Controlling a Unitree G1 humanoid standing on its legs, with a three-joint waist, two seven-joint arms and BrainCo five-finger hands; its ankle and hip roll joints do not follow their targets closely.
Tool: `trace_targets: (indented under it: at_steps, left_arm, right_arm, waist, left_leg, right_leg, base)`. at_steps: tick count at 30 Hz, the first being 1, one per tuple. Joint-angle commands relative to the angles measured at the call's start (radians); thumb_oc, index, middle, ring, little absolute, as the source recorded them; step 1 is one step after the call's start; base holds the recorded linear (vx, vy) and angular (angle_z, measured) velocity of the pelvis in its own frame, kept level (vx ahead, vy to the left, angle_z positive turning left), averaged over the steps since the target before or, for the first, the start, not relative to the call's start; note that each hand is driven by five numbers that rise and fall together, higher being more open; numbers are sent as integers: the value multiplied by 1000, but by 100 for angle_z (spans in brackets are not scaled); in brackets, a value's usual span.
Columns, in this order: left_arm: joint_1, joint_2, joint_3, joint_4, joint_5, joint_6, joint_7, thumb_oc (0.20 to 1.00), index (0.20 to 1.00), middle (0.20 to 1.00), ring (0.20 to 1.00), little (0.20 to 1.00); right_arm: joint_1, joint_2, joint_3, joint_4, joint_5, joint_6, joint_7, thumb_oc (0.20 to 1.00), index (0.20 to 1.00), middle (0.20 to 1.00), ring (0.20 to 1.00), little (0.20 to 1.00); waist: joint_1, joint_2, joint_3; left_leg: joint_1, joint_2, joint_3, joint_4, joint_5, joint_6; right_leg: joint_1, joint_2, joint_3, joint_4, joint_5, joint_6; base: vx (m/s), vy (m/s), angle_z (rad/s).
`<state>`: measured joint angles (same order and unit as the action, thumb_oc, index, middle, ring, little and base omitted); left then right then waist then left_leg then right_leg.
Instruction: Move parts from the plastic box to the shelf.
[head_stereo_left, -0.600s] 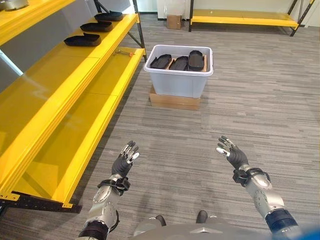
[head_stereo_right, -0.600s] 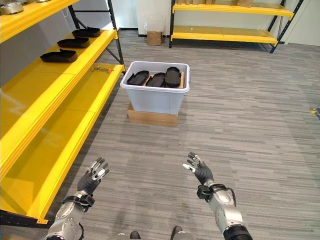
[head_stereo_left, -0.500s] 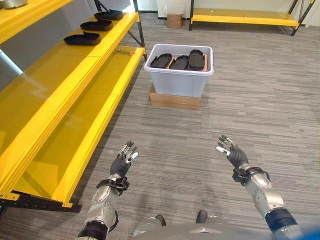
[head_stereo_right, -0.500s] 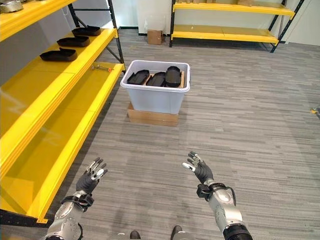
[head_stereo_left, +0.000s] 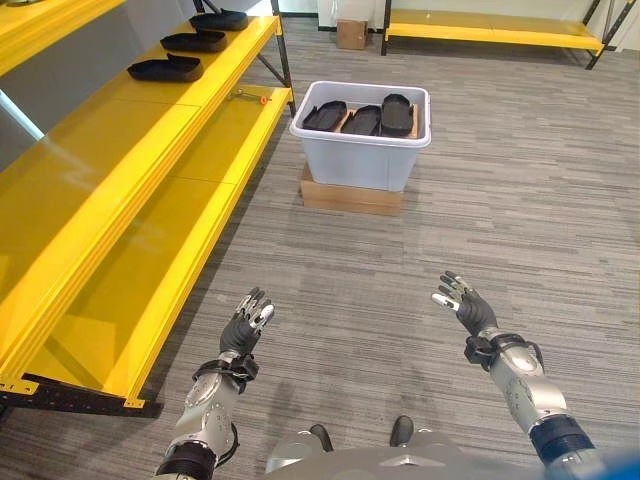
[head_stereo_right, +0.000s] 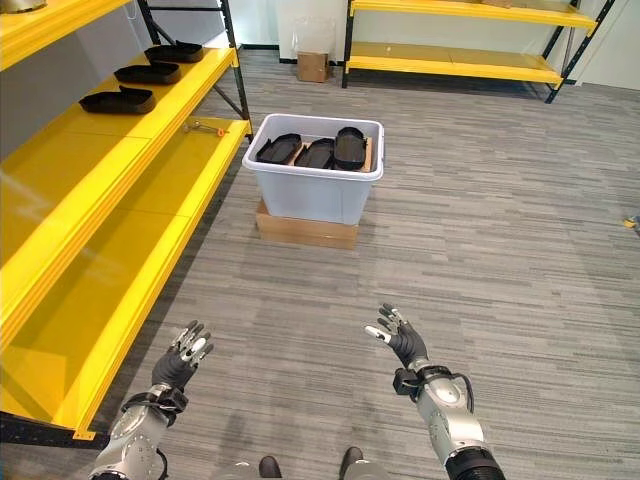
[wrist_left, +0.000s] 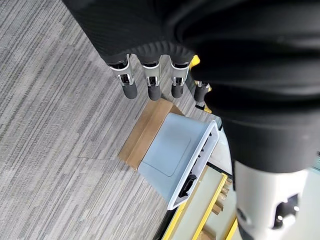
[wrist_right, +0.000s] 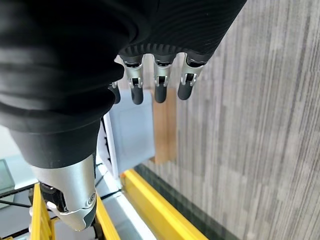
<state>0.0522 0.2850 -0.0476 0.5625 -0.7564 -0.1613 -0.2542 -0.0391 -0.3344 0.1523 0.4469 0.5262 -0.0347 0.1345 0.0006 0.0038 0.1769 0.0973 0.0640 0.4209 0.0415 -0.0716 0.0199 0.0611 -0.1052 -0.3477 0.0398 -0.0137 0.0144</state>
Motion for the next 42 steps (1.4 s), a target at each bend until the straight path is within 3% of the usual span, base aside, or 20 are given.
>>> trace_targets:
  at_steps: [1,16,25,29,31,34,36,38,40,42]
  left_arm:
    - [-37,33,-24,-70,7,-9,-49,1000,1000,1000,1000,1000]
    - [-103,61,-73,-52,52,2,12,1000,1000,1000,1000,1000]
    - [-119,61,-85,-29,79,-9,58,1000,1000,1000,1000,1000]
    - [-121,58,-90,-26,79,7,51,1000,1000,1000,1000,1000]
    - [-111,48,-95,-15,27,73,1,1000,1000,1000,1000,1000]
    - [-109,43,-96,-6,29,63,7,1000,1000,1000,1000,1000]
    - [-119,44,-94,4,17,55,28,1000,1000,1000,1000,1000]
    - [-137,41,-94,10,25,71,18,1000,1000,1000,1000,1000]
    - [-138,38,-101,8,43,77,13,1000,1000,1000,1000,1000]
    - [-128,39,-110,-1,37,77,28,1000,1000,1000,1000,1000]
  right_arm:
    - [-49,-27,-3,-25,8,-43,-16,1000,1000,1000,1000,1000]
    - [-73,-30,-15,1,59,-78,-17,1000,1000,1000,1000,1000]
    - [-77,-28,-12,-15,65,-82,-8,1000,1000,1000,1000,1000]
    - [-79,-27,-3,-20,43,-106,-11,1000,1000,1000,1000,1000]
    - [-81,-31,-9,-28,38,-97,-10,1000,1000,1000,1000,1000]
    - [-83,-36,-15,-29,45,-82,-8,1000,1000,1000,1000,1000]
    - [-84,-44,-22,-26,60,-63,16,1000,1000,1000,1000,1000]
    - [-98,-52,-20,-30,63,-61,31,1000,1000,1000,1000,1000]
    - [-101,-51,-19,-37,62,-65,36,1000,1000,1000,1000,1000]
    - [-99,-46,-16,-40,60,-71,40,1000,1000,1000,1000,1000]
  waist:
    - [2,-5,-24]
    - [-21,-1,-10]
    - [-22,-3,-9]
    - [-20,-3,-6]
    - [-21,-5,-3]
    - [-25,-6,1]
    - [-26,-6,6]
    - [-27,11,26]
    - [-28,15,41]
    - [-29,18,48]
  left_leg:
    - [-51,134,7,27,69,-83]
    - [-42,71,9,5,53,-34]
    - [-44,59,4,-4,50,-26]
    - [-49,62,4,0,51,-27]
    - [-60,65,6,15,45,-25]
    - [-72,68,9,30,40,-24]
    - [-87,70,9,41,40,-24]
    - [-89,78,9,33,47,-18]
    - [-90,68,10,33,40,-5]
    - [-84,60,9,31,33,-3]
  right_leg:
    - [15,-92,8,62,-68,115]
    - [-43,-101,67,167,-94,141]
    - [-53,-90,84,167,-96,140]
    - [-56,-88,84,163,-95,138]
    - [-57,-81,88,179,-111,132]
    - [-58,-66,92,202,-130,123]
    - [-72,-47,95,259,-160,114]
    - [-147,-37,95,458,-218,112]
    - [-236,-57,99,615,-184,139]
    - [-280,-68,95,619,-146,148]
  base:
    - [29,122,3]
    - [25,105,4]
    - [0,0,0]
    - [0,0,0]
    - [12,22,-1]
    - [28,55,-2]
    - [36,102,-2]
    - [25,138,5]
    - [38,88,-2]
    - [83,17,-3]
